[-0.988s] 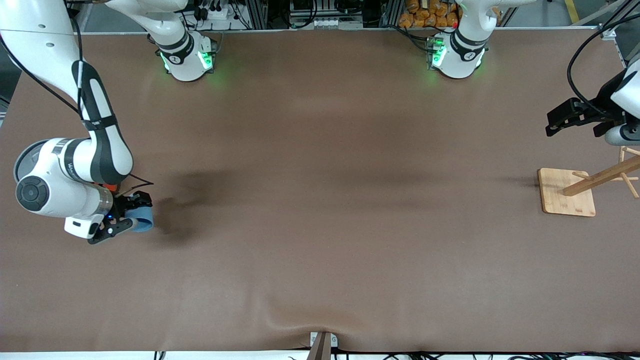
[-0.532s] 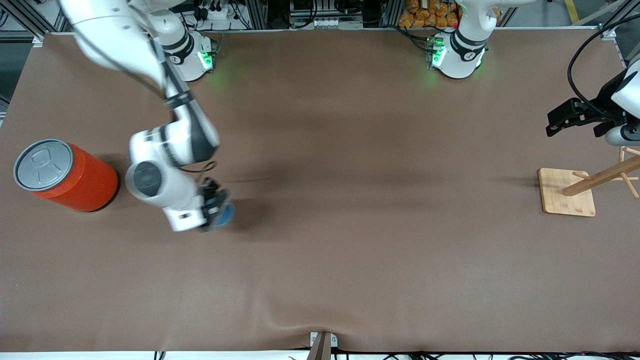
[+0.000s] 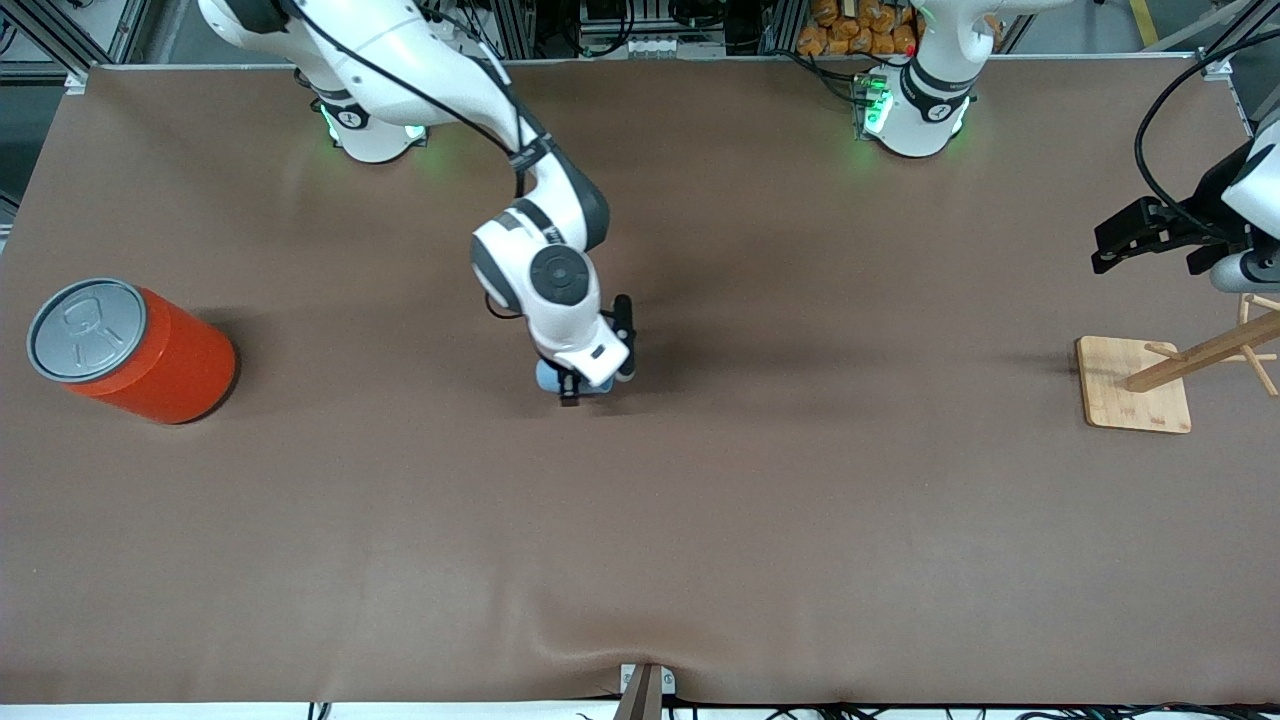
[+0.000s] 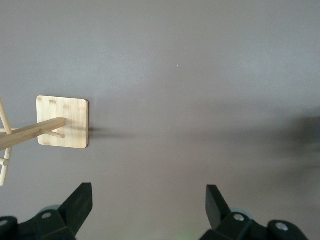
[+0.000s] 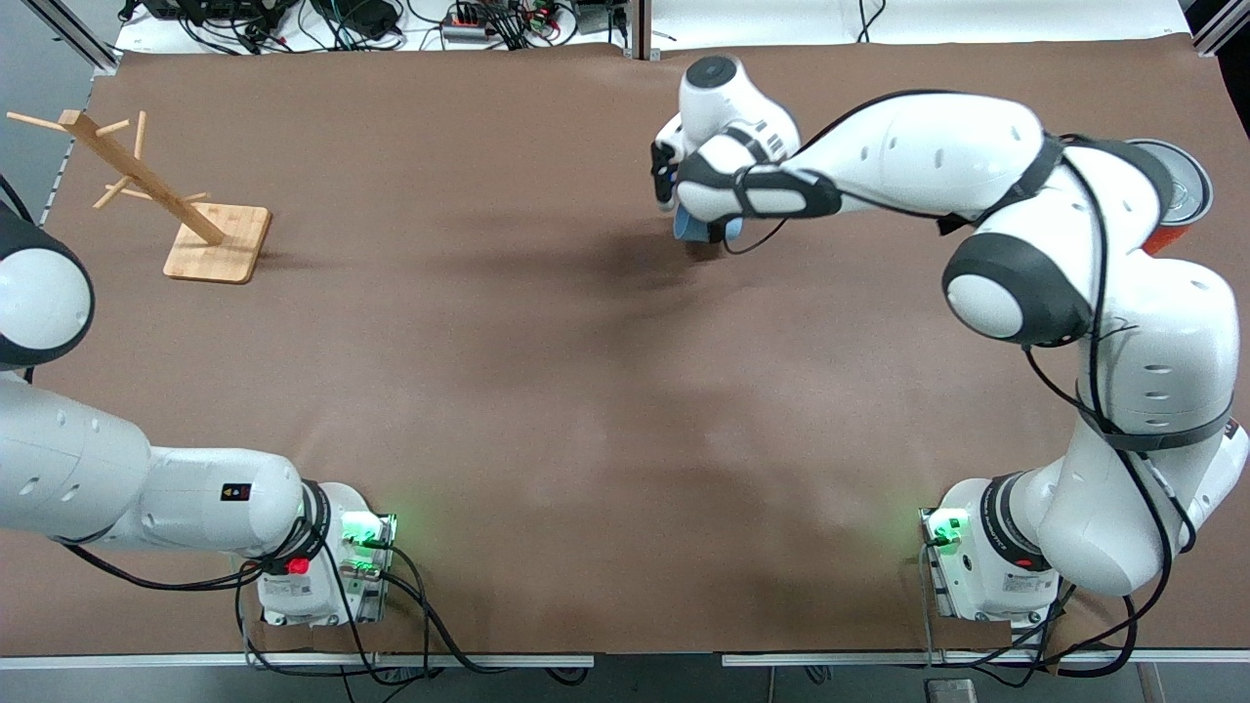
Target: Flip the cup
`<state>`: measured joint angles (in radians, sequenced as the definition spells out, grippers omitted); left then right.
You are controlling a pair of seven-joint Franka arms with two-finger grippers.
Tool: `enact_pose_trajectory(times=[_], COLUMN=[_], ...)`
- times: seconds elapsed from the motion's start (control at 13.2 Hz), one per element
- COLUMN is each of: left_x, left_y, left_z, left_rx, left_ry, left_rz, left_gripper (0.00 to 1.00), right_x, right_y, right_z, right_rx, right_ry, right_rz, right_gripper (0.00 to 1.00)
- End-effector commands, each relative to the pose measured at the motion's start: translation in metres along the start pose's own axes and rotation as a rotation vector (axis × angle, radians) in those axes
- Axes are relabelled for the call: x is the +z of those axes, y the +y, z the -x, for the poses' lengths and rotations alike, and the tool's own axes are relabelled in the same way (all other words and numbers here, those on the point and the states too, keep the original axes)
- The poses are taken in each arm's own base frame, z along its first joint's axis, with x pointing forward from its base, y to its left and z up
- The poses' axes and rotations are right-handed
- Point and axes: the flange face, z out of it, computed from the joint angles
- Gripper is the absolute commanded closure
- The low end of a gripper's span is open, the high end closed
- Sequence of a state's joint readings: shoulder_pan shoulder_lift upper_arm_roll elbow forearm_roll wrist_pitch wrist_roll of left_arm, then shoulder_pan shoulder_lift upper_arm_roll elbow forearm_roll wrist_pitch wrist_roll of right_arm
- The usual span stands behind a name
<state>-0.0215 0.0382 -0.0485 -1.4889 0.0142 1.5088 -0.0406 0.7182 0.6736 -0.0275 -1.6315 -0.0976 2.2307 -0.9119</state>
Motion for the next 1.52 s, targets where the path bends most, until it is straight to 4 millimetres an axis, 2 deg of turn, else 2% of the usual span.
enact_pose_trajectory(times=[0.0,0.08,0.15,0.23,0.38,0.53,0.61,0.76,0.84,0.99,1.22,1.29,1.44], left_x=[0.000,0.002,0.003,0.008,0.014,0.012,0.012,0.014,0.013,0.013,0.041,0.057,0.091], left_y=[0.002,-0.002,-0.002,-0.001,-0.003,-0.001,0.002,0.008,0.010,0.016,0.028,0.040,0.050], left_z=[-0.004,-0.005,-0.006,-0.008,-0.010,-0.009,-0.009,-0.009,-0.008,-0.008,-0.023,-0.031,-0.050], left_rx=[0.009,0.010,0.009,0.008,0.007,0.012,0.018,0.036,0.039,0.062,0.119,0.129,0.115], left_ry=[-0.005,-0.008,-0.012,-0.022,-0.035,-0.034,-0.035,-0.041,-0.038,-0.039,-0.081,-0.104,-0.134], left_rz=[-0.022,-0.022,-0.017,-0.012,-0.006,-0.005,-0.006,-0.005,-0.005,-0.011,0.012,0.055,0.185], left_gripper=[0.00,0.00,0.00,0.00,0.00,0.00,0.00,0.00,0.00,0.00,0.00,0.00,0.00], right_x=[0.012,0.016,0.021,0.021,0.018,0.005,-0.014,-0.063,-0.084,-0.110,-0.149,-0.167,-0.188], right_y=[0.016,0.016,0.016,0.018,0.020,0.021,0.022,0.025,0.037,0.063,0.087,0.088,0.081], right_z=[0.003,0.003,0.001,-0.002,-0.002,-0.002,0.002,0.024,0.052,0.122,0.232,0.272,0.341], right_rx=[-0.031,-0.031,-0.033,-0.035,-0.047,-0.037,-0.022,0.063,0.185,0.380,0.547,0.601,0.701], right_ry=[-0.027,-0.030,-0.021,0.003,0.011,0.021,0.021,0.035,0.082,0.148,0.177,0.177,0.144], right_rz=[0.027,0.023,0.030,0.057,0.069,0.077,0.070,0.022,-0.014,-0.081,-0.086,-0.082,-0.109], right_gripper=[0.42,0.38,0.16,0.00,0.00,0.00,0.00,0.00,0.00,0.00,0.00,0.00,0.00])
